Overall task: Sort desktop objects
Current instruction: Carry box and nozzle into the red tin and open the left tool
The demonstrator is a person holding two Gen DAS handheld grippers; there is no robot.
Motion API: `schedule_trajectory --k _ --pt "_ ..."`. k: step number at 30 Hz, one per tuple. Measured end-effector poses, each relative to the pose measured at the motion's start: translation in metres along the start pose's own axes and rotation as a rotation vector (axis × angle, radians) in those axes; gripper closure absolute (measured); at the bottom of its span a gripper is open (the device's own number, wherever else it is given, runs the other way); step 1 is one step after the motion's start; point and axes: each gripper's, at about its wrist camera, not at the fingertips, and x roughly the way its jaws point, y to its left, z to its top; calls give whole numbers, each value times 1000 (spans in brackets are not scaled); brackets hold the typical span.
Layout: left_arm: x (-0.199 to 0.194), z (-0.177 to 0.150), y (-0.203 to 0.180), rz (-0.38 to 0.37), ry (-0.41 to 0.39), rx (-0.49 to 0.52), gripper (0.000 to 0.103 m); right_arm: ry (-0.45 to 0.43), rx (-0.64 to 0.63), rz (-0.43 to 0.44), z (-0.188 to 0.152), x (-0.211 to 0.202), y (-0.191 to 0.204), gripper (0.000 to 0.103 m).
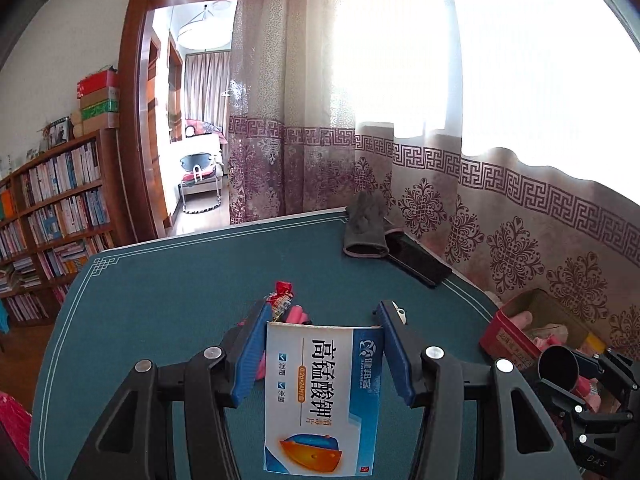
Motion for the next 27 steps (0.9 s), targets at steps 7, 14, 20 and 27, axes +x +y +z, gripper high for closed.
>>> schedule_trajectory --k 7,14,20,27 --pt "10 9 -71 -169 35 48 47 -84 127 -118 3 -51 -63 47" --pt "28 23 -151 -330 57 100 47 -70 212 -258 -10 -69 -124 47" --pt "63 22 -199 -437 132 102 47 -25 245 -287 -23 -63 -149 47" --pt "90 14 -219 -485 204 71 24 -27 209 -305 -23 -57 -147 47"
